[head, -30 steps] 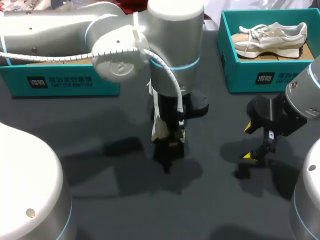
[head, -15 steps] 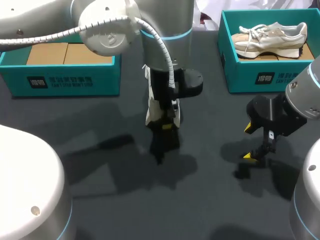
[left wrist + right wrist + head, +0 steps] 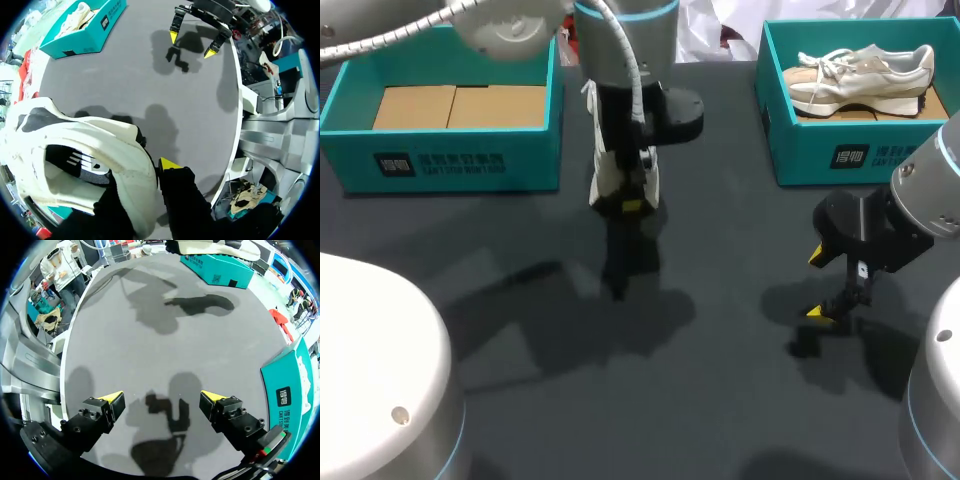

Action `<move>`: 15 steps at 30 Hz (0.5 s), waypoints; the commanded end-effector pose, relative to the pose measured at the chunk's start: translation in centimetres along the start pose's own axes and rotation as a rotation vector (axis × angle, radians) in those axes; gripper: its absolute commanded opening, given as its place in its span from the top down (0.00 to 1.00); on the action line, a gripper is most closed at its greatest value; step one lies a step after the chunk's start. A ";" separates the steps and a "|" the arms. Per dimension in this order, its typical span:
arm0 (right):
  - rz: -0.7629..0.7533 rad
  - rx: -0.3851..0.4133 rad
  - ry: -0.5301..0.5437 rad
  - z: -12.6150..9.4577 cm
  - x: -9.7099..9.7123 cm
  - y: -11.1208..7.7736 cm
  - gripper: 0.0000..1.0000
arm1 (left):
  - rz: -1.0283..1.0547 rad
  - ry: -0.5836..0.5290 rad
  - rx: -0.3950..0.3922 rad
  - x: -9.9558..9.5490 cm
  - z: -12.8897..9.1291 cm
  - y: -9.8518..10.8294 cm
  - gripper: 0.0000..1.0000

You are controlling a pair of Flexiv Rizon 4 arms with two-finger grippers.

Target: Take the shoe out of the shoebox, open the shoe tongue, remove and reinsert the insole, then place the shoe into the shoebox

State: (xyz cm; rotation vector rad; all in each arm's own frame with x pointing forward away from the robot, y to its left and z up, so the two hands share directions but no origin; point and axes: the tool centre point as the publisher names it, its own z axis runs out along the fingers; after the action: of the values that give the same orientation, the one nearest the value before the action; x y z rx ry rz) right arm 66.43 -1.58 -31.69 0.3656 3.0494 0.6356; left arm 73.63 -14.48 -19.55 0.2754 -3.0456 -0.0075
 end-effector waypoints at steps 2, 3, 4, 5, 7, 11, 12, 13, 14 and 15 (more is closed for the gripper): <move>0.001 0.002 -0.004 0.0 0.2 0.0 0.00 | -0.010 0.006 0.020 -2.8 -3.4 3.6 1.00; 0.001 0.002 -0.004 0.0 0.2 0.0 0.00 | -0.007 0.018 0.023 -3.4 -3.8 4.2 1.00; 0.001 0.002 -0.004 0.0 0.2 0.0 0.00 | -0.011 0.016 0.021 -3.9 -4.1 4.7 1.00; 0.001 0.002 -0.004 0.0 0.2 0.0 0.00 | -0.012 0.018 0.025 -4.5 -4.5 5.1 1.00; 0.001 0.002 -0.004 0.0 0.2 0.0 0.00 | -0.025 0.020 0.030 -5.7 -5.2 6.0 1.00; 0.001 0.002 -0.004 0.0 0.2 0.0 0.00 | -0.022 0.014 0.052 -8.1 -6.6 7.8 1.00; 0.001 0.002 -0.004 0.0 0.2 0.0 0.00 | -0.022 0.014 0.052 -8.1 -6.6 7.8 1.00; 0.001 0.002 -0.004 0.0 0.2 0.0 0.00 | -0.022 0.014 0.052 -8.1 -6.6 7.8 1.00; 0.001 0.002 -0.004 0.0 0.2 0.0 0.00 | -0.022 0.014 0.052 -8.1 -6.6 7.8 1.00; 0.001 0.002 -0.004 0.0 0.2 0.0 0.00 | -0.022 0.014 0.052 -8.1 -6.6 7.8 1.00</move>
State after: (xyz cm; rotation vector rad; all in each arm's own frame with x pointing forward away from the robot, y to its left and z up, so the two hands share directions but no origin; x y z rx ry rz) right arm 66.43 -1.58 -31.69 0.3655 3.0494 0.6355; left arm 80.99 -6.08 -13.71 0.3116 -3.0271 0.0486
